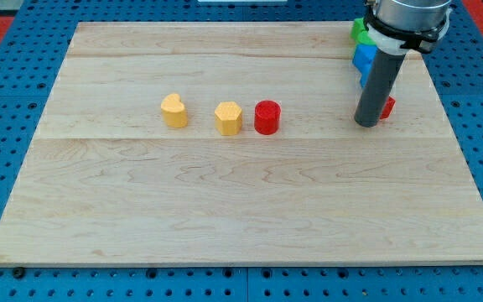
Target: Touch the left of the red circle
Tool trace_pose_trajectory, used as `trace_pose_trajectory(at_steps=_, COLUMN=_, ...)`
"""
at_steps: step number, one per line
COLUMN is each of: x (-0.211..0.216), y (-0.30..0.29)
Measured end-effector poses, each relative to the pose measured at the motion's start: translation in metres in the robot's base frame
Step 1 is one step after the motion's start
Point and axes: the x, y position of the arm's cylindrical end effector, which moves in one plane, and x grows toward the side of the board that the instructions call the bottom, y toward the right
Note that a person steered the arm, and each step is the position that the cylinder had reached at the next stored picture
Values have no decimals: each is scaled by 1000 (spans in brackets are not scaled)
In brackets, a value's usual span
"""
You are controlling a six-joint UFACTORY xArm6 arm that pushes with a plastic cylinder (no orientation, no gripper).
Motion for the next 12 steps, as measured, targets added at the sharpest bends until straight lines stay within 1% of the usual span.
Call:
trace_pose_trajectory(at_steps=5, x=0, y=9)
trace_pose_trajectory(at_steps=6, x=6, y=-3)
trace_pose_trajectory(at_steps=7, x=12, y=-34)
trace_pose_trajectory(at_steps=8, x=12, y=-80)
trace_pose_trajectory(at_steps=9, x=28, y=-110)
trace_pose_trajectory(at_steps=11, x=32, y=-191)
trace_pose_trajectory(at_steps=12, x=22, y=-193)
